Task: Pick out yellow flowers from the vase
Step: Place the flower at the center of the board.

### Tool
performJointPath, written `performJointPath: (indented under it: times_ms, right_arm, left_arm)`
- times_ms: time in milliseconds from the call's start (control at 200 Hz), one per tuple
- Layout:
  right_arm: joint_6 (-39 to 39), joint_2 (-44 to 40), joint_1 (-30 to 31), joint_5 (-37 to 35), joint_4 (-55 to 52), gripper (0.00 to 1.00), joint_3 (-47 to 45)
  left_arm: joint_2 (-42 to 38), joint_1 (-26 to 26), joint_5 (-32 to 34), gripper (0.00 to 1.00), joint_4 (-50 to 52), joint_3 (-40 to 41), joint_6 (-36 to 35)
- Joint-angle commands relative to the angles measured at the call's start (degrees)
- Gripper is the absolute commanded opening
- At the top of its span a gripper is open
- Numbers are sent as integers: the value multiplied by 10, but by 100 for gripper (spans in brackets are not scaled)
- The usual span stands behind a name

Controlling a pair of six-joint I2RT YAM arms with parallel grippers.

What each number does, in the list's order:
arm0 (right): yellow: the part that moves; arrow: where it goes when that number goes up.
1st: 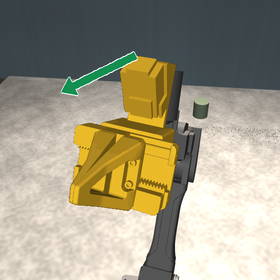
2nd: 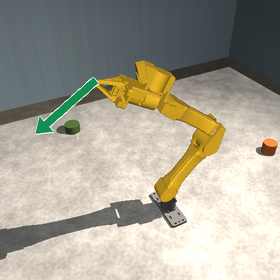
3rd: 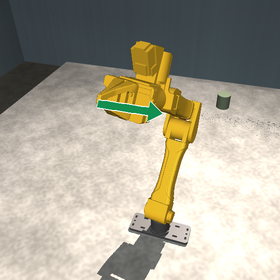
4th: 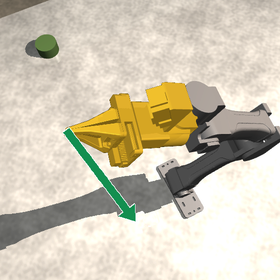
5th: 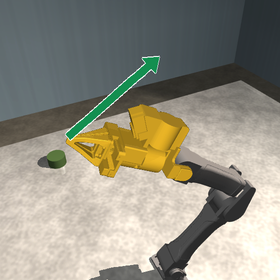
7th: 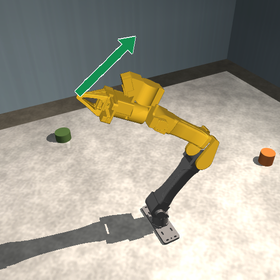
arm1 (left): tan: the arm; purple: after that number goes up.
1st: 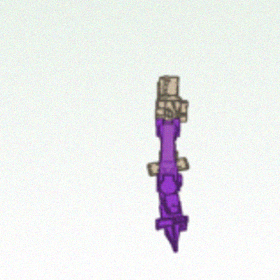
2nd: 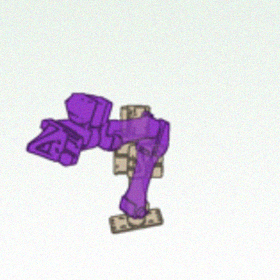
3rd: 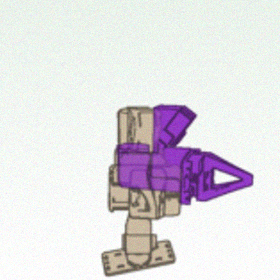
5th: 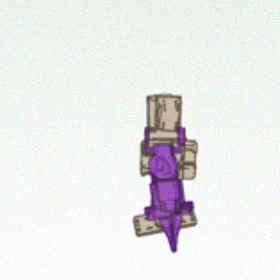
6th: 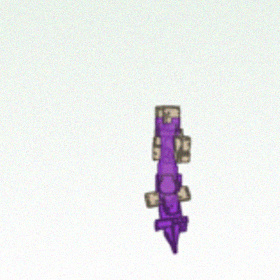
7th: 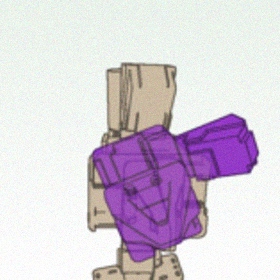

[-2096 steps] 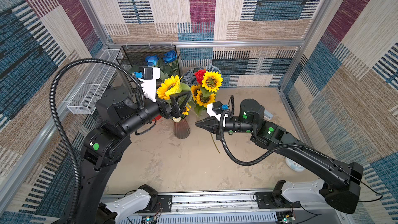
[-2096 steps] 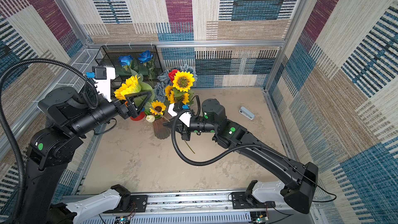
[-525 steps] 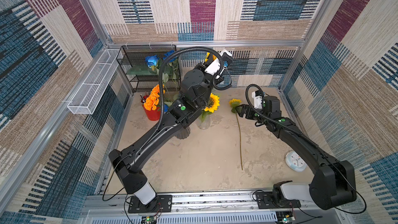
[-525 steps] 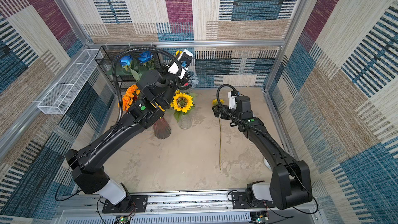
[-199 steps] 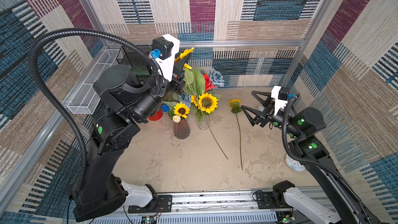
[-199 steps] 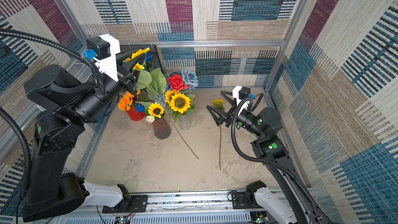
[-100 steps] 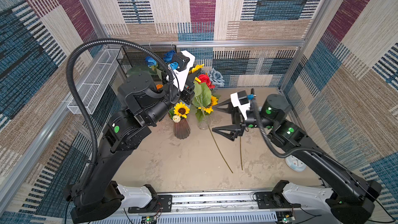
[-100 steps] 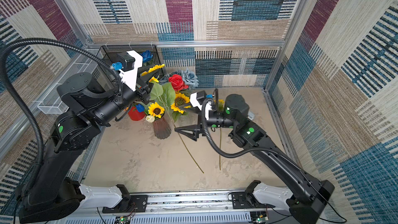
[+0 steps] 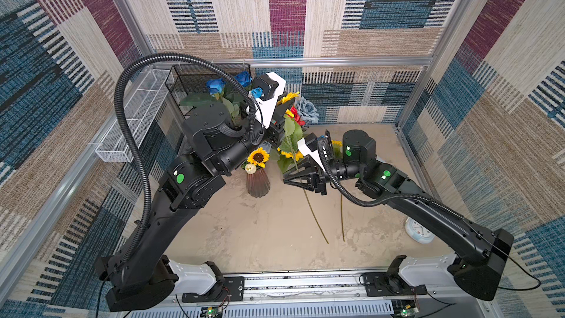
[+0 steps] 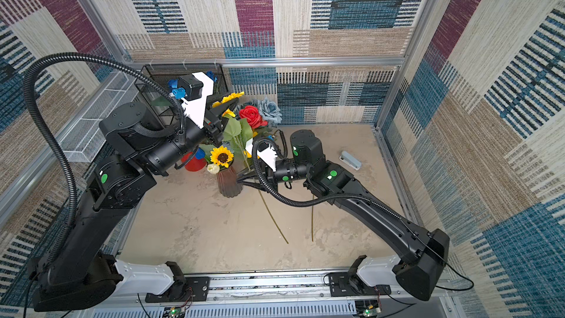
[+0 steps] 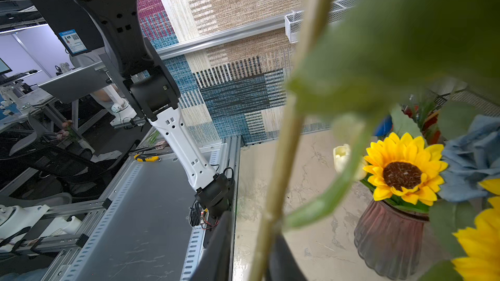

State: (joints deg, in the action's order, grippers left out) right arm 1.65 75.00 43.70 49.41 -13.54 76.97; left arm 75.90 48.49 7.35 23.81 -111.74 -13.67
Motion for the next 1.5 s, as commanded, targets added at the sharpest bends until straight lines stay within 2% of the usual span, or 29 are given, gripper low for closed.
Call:
performJointPath:
  times_ms: [0, 65, 195, 235, 255, 326, 376, 401, 416, 611, 881, 1012, 1127, 1242, 1497]
  right_arm:
    - [-3, -8, 0, -4, 14, 10, -3]
    - [-2, -8, 0, -1, 18, 0, -5]
    - [-1, -8, 0, 1, 20, 0, -4]
    - [-2, -8, 0, 3, 22, 0, -4]
    - [-2, -9, 0, 3, 22, 0, -3]
    - [11, -13, -2, -14, 20, 0, 0]
    - [19, -19, -4, -31, 21, 0, 1]
    - [22, -22, -5, -37, 23, 0, 1]
    - [23, -24, -5, -40, 25, 0, -1]
    - [64, -44, -47, -87, 48, 0, -14]
    - [165, -82, -206, -117, 117, 0, -71]
    - [180, -82, -265, -166, 79, 0, -81]
    - [205, -52, -317, -184, 53, 0, -105]
    - [202, 0, -346, -200, 7, 0, -117]
    - [168, 84, -355, -263, -34, 0, -129]
  left_arm:
    - [1, -1, 2, 20, -24, 1, 3]
    - [1, 0, 3, 20, -24, 4, 4]
    - [3, 0, 5, 23, -29, 11, 4]
    - [1, 0, 6, 28, -31, 15, 3]
    - [1, -1, 6, 34, -32, 17, 3]
    - [-2, 0, 7, 64, -38, 25, 2]
    - [-3, 0, 11, 79, -39, 29, 4]
    - [-3, 0, 14, 96, -40, 29, 3]
    - [-3, 0, 16, 99, -40, 30, 3]
    - [-23, -1, 29, 99, -50, 49, 6]
    - [-60, -1, 42, 99, -62, 93, 9]
    - [-74, -1, 52, 99, -60, 115, 10]
    - [-90, -1, 63, 99, -75, 146, 10]
    - [-96, 0, 76, 99, -82, 164, 14]
    - [-91, -1, 77, 99, -74, 167, 21]
